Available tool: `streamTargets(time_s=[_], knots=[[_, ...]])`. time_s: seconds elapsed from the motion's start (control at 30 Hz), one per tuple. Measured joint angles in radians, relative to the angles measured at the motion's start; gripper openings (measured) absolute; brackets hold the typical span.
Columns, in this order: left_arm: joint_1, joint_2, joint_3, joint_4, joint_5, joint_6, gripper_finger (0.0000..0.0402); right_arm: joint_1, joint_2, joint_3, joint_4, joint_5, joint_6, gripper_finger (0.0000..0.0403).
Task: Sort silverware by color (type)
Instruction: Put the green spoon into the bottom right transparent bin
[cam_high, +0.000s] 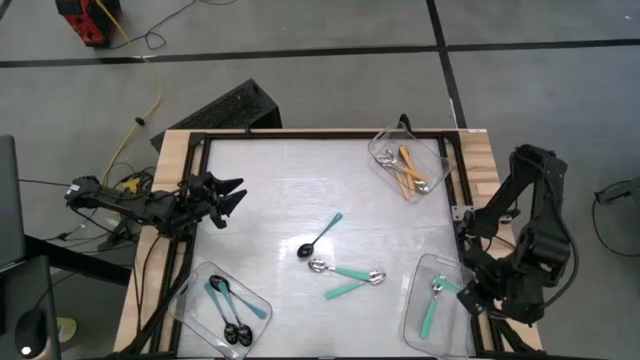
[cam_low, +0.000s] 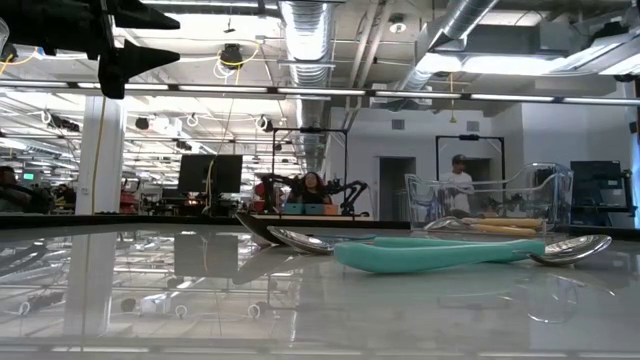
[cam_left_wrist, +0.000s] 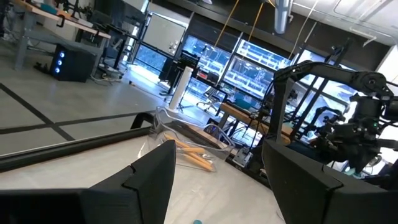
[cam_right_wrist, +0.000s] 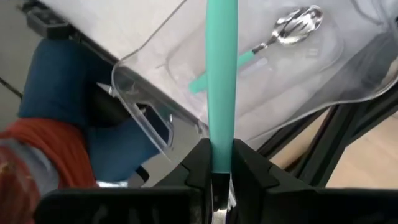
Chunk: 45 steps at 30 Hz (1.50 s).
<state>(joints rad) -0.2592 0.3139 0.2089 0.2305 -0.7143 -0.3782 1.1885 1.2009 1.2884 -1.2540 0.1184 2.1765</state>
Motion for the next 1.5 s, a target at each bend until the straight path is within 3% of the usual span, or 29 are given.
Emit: streamTargets(time_s=[0.4,1.5], knots=[[0.000,0.000,0.000,0.000,0.000,0.021,0.0226,-0.074,0.125,0.000,-0.058,-0.096,-0.001,0.0069],[0.000,0.000,0.000,-0.009,-0.008,0.020,0.0226,-0.179,0.492,-0.001,-0.099,-0.100,-0.041,0.0069]])
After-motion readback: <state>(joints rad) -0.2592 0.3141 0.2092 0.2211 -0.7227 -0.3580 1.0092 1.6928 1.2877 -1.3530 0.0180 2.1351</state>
